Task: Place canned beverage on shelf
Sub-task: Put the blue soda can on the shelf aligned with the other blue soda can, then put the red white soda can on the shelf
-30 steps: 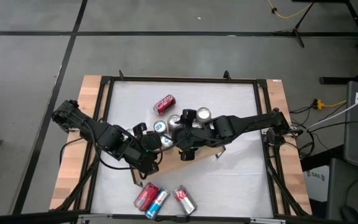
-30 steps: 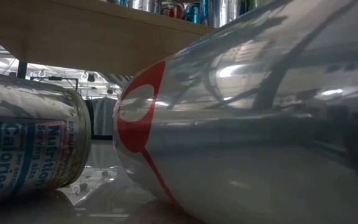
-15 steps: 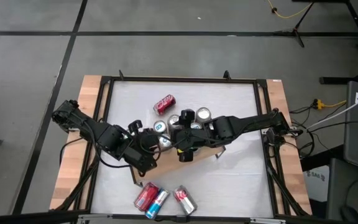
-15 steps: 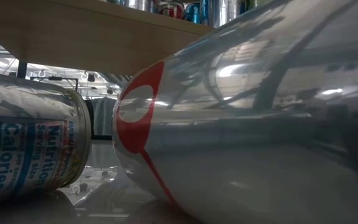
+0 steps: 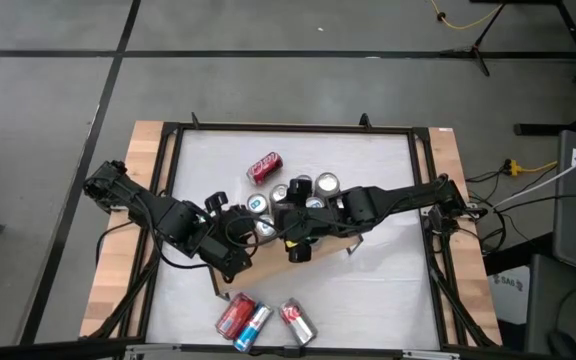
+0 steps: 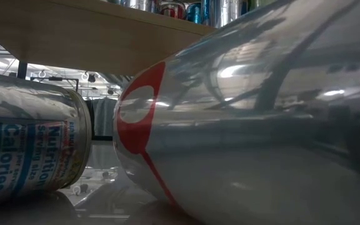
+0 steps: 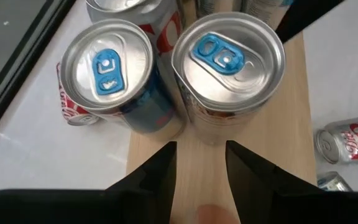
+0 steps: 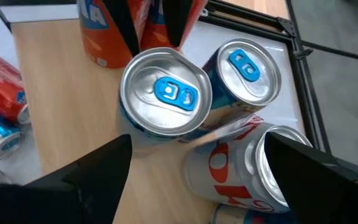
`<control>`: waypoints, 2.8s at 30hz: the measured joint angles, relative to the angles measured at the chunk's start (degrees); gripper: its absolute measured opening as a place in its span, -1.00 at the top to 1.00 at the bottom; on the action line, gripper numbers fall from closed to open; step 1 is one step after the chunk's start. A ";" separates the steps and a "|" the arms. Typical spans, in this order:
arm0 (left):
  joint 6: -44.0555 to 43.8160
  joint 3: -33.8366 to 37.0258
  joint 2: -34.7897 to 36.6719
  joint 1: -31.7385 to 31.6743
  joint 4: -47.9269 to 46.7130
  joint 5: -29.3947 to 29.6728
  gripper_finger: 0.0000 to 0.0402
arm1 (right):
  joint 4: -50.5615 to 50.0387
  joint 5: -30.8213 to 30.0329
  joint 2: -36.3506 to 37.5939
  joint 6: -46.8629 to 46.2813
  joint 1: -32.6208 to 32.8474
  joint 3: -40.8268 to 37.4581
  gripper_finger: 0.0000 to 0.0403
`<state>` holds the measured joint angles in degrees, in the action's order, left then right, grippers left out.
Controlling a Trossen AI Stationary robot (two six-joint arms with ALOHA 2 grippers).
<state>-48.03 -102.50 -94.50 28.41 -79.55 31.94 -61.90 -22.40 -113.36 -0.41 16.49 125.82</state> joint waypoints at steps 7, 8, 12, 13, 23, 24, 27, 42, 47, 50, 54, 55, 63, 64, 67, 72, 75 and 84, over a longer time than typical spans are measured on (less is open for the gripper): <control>0.09 0.00 0.00 1.02 1.13 -3.47 0.37 | -3.00 -3.82 0.00 2.47 0.00 0.00 -0.77; 0.11 0.00 0.00 1.14 1.94 -3.53 0.37 | -3.22 -4.34 0.00 2.47 0.00 0.00 -0.77; 0.54 0.00 0.00 1.29 6.27 -3.55 0.37 | -2.61 -7.68 0.00 2.47 0.00 0.00 -0.77; 0.61 0.00 0.00 1.29 7.13 -3.55 0.37 | -2.18 -8.56 0.00 2.50 0.00 0.00 -0.77; 0.59 0.00 0.00 0.03 8.18 -2.88 0.37 | -0.58 -10.39 0.00 2.50 0.00 0.00 -0.77; 0.59 0.00 0.00 -0.12 8.06 -2.88 0.37 | -0.50 -9.94 0.00 2.50 -0.02 0.00 -0.77; 0.59 -0.02 0.00 -0.29 7.51 -2.90 0.37 | -0.03 -8.74 0.00 2.55 -0.04 0.00 -0.77; 0.15 -0.02 0.00 -0.40 3.66 -2.46 0.37 | 0.67 -5.56 0.00 2.44 -0.02 0.00 -0.77; 0.42 -0.02 0.00 -0.05 3.63 -2.46 0.37 | 0.45 -8.47 0.00 2.67 -0.02 0.00 -0.77; 0.44 -0.02 0.27 0.60 3.63 -2.53 0.37 | 0.31 -9.04 0.04 3.75 -0.02 0.00 -0.77; 0.33 -0.07 1.27 1.46 3.71 -2.64 0.37 | 0.05 -9.03 0.32 3.92 0.00 0.00 -0.77; 0.33 -0.07 1.64 1.61 3.91 -2.80 0.37 | -0.03 -9.04 0.43 3.92 0.00 0.00 -0.77; 3.45 -0.11 6.54 1.77 4.09 -3.40 0.37 | -1.73 -9.20 2.47 4.02 0.00 0.07 -0.77; 4.82 -0.11 7.34 1.71 4.03 -3.42 0.37 | -2.29 -9.40 2.85 4.27 0.00 0.07 -0.77; 7.96 -0.13 10.08 1.26 4.01 -3.16 0.37 | -2.56 -10.26 4.66 5.89 0.00 0.07 -0.77; 12.37 -0.13 15.54 -0.28 3.97 0.15 0.37 | -2.62 -11.05 8.20 8.73 0.00 0.07 -0.77; 12.67 -0.13 18.63 -1.46 3.98 3.80 0.37 | -2.59 -12.28 10.59 9.71 0.00 0.07 -0.77; 19.70 -0.15 25.78 -4.73 4.13 15.40 0.37 | -5.27 -13.13 18.33 12.64 0.00 0.07 -0.77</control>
<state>-28.33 -102.65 -68.72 23.68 -75.42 47.34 -67.17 -35.53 -95.04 12.23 16.49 125.89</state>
